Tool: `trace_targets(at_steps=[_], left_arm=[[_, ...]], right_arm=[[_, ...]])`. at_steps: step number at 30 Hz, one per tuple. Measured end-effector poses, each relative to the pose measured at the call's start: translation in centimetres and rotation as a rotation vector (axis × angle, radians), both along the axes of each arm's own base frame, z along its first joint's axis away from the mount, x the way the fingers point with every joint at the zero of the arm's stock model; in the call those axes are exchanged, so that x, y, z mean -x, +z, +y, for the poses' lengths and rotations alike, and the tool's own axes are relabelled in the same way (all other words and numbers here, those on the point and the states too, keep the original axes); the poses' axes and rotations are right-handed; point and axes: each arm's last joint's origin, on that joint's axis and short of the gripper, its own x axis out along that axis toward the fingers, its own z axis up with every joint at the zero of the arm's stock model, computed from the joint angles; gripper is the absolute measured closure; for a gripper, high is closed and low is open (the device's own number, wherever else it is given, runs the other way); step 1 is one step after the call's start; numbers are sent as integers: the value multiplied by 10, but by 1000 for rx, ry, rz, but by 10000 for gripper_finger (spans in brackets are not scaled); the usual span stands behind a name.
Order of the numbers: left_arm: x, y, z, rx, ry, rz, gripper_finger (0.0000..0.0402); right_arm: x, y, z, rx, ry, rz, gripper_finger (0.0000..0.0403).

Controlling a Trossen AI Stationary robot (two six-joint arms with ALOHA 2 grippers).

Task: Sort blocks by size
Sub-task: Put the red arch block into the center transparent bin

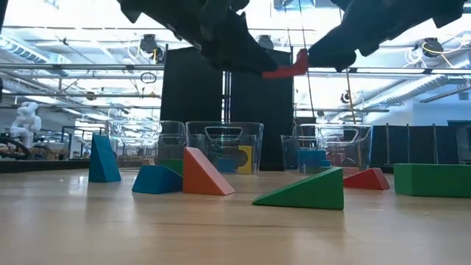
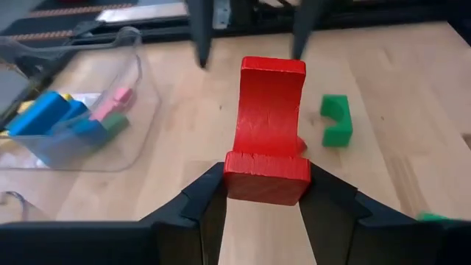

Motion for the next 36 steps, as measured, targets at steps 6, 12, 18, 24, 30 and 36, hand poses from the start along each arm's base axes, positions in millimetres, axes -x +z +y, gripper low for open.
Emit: trace_targets(at_steps=[6,12,18,24,30,36], left_arm=[[0,-1,1,-1,2,9,252],[0,0,2,5,8,-4,252],[-1,2,2,10,9,-22,252],[-1,2,2,9,9,-21,252],[-1,1,2,9,8,-17,252],[0,0,2,11,10,-1,252]], right_arm=[[-1,3,1,10,17,-33,193],[-9,-5,3,8,19,-20,190],[-20,-14,5,36,25,-29,166],[-21,-15,5,36,20,-26,190],[-21,-15,5,31,15,-27,284],[-21,-15,5,31,15,-27,288]])
